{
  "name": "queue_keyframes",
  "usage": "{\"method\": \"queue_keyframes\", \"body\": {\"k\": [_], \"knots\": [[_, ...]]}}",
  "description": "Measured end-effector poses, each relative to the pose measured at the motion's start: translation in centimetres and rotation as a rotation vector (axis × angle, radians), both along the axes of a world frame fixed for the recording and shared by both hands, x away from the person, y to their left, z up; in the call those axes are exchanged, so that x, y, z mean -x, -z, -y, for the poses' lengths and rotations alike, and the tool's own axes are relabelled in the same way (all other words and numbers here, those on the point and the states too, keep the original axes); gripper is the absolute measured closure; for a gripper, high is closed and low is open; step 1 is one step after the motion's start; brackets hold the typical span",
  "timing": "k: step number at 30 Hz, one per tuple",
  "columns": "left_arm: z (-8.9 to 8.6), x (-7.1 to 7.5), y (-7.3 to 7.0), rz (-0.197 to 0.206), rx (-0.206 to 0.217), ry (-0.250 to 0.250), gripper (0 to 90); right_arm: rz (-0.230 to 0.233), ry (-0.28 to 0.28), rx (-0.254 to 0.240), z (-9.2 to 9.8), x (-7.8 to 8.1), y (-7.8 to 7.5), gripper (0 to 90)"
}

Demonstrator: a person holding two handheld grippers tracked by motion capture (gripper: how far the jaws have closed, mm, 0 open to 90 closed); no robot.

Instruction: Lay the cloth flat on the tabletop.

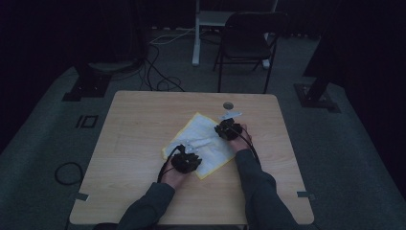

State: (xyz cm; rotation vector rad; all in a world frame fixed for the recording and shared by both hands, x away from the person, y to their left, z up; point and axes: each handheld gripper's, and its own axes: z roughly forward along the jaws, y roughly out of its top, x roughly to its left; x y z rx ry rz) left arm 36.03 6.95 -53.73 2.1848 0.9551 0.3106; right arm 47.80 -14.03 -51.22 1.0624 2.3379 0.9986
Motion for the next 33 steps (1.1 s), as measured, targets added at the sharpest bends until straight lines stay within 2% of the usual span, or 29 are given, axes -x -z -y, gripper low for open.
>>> {"method": "queue_keyframes", "body": {"k": [7,13,16,19,25,28,29,33], "knots": [[-1.0,1.3,0.1,0.005,0.016,0.005,77.7,-0.007,-0.009,0.005,-0.4,-0.1,0.1,79.3],[-3.1,2.6,0.3,0.001,0.043,-0.025,78.8,-0.02,-0.029,0.025,-1.2,-0.1,0.5,76.9],[-4.4,3.4,0.2,0.001,0.036,-0.036,78.9,-0.013,-0.044,0.057,-1.7,-0.2,0.6,75.2],[-5.4,3.9,0.2,-0.002,0.03,-0.05,79.1,-0.009,-0.056,0.067,-2.5,-0.2,0.5,74.2],[-6.5,4.2,0.1,0.002,0.012,-0.071,79.0,-0.015,-0.082,0.088,-4.1,-0.3,1.2,73.2],[-6.6,4.2,0.1,0.006,0.011,-0.076,79.1,-0.021,-0.082,0.095,-4.2,-0.3,1.5,73.0],[-6.7,4.2,0.1,0.006,0.013,-0.077,79.1,-0.031,-0.082,0.099,-4.1,-0.3,2.0,71.9],[-6.8,4.1,0.1,0.006,0.009,-0.078,79.2,-0.038,-0.072,0.105,-3.6,-0.2,2.0,71.8]]}}
